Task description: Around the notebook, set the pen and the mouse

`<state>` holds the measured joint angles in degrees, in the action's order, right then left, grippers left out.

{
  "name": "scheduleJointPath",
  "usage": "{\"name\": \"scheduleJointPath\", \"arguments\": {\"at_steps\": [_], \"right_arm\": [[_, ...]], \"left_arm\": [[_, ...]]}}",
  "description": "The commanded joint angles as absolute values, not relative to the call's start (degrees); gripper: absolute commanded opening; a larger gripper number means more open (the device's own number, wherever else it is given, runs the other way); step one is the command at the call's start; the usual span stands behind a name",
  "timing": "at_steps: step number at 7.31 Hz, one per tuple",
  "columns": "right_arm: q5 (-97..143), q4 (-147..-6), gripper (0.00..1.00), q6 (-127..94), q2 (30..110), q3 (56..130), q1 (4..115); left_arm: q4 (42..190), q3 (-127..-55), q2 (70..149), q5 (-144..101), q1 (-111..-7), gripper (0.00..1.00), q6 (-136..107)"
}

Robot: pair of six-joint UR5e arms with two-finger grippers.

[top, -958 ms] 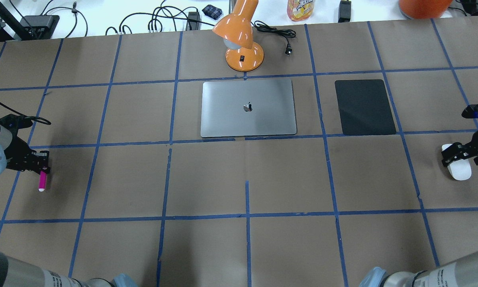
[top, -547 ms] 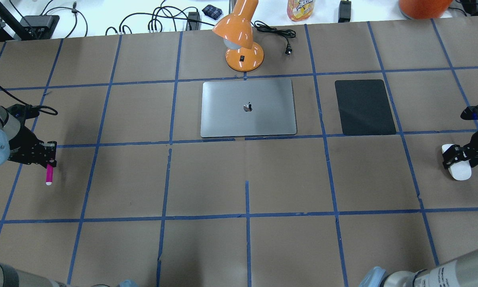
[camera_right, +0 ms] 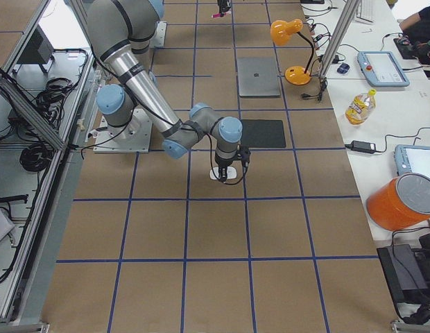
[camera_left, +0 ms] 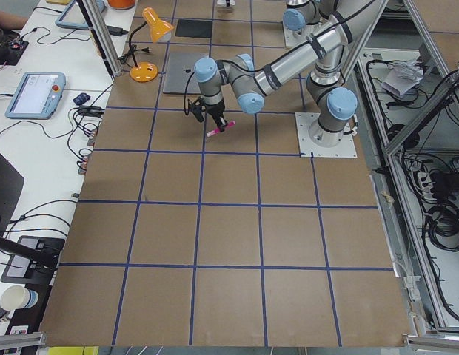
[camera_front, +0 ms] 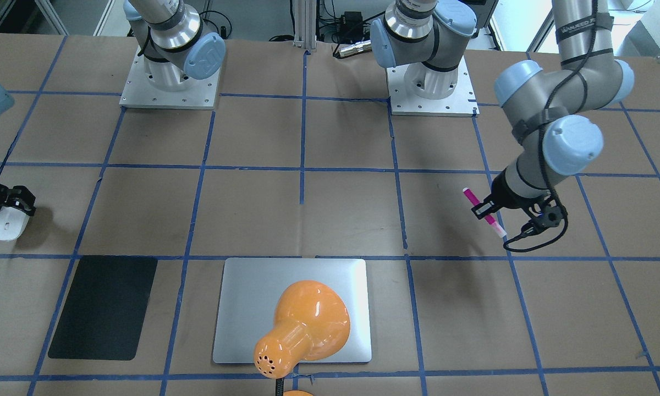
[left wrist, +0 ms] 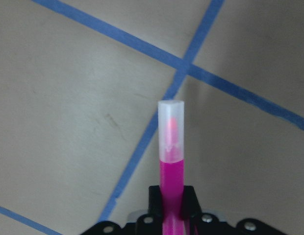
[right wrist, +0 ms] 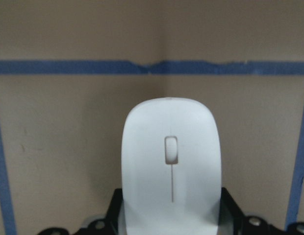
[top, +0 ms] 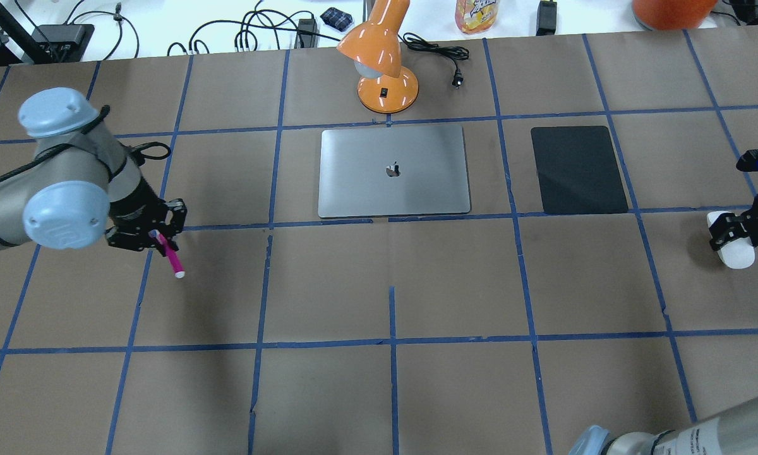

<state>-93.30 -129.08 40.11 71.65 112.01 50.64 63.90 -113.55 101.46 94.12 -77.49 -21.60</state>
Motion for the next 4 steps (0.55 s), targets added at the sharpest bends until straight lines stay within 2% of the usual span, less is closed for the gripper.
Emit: {"name": "scheduleJointPath", "arguments": {"at_steps": [1, 4], "right_arm": [[-90.3, -119.9, 0.31, 32.5, 70.1, 101.0, 59.5], [-90.0, -119.5, 0.31, 16.1, 60.2, 88.7, 73.4]], "left_arm": [[63.2, -113.6, 102.7, 92.0, -91.5, 0.00, -48.6], [57.5, -112.3, 106.8, 86.8, -105.7, 0.00, -84.2]]}}
